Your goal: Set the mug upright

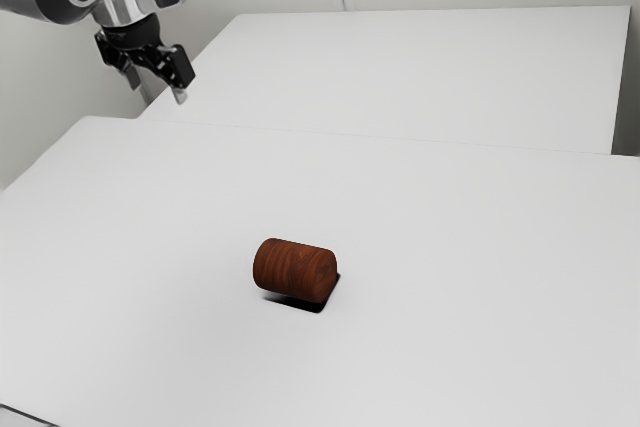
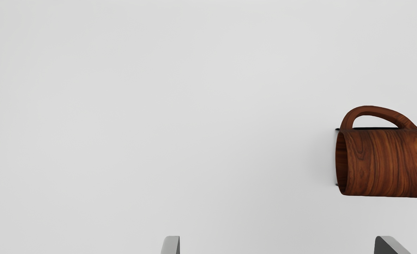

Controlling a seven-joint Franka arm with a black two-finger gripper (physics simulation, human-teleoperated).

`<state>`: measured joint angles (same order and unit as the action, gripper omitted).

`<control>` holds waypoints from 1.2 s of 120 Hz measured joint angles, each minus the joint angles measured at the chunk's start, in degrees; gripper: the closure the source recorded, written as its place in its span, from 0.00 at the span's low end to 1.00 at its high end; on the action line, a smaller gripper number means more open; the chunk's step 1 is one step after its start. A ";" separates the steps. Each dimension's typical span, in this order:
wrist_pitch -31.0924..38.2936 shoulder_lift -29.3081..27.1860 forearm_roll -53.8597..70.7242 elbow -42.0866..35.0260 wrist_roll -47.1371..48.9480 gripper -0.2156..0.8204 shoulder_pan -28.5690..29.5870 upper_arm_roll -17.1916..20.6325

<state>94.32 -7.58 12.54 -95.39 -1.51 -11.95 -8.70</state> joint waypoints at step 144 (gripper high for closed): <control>4.92 16.61 -43.06 -14.31 -3.64 0.21 17.19 0.97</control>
<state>99.24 9.03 -30.52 -109.71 -5.15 5.24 -7.73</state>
